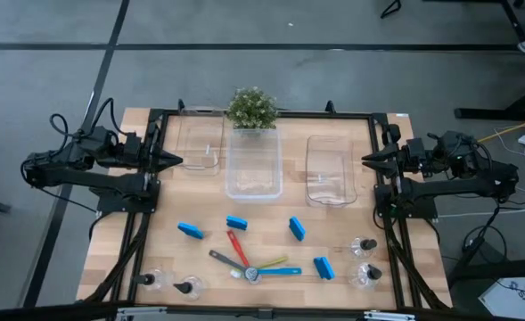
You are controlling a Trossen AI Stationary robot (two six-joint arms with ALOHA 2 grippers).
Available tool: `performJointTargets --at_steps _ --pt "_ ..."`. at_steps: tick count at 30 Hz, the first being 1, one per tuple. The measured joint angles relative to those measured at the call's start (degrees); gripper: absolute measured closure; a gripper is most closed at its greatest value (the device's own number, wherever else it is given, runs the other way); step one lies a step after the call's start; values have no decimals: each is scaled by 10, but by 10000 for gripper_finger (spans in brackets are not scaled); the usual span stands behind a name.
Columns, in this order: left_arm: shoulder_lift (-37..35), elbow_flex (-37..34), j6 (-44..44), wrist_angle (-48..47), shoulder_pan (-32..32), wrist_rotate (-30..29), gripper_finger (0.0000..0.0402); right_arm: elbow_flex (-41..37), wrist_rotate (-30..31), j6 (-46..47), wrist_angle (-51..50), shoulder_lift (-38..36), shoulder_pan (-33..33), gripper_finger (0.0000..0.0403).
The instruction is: Pick & Place Kitchen Sink Supplies
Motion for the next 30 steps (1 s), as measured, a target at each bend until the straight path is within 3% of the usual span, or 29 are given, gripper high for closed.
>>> performJointTargets --at_steps 10,19,23,30 --pt "0 0 0 0 0 0 396 0 0 10 0 0 0 347" --pt "0 0 0 0 0 0 395 0 -9 231 -2 0 0 347" --pt "0 0 0 0 0 0 395 -3 -90 321 -34 -6 0 347" --pt "0 0 0 0 0 0 395 -3 -211 288 -112 -6 0 347"
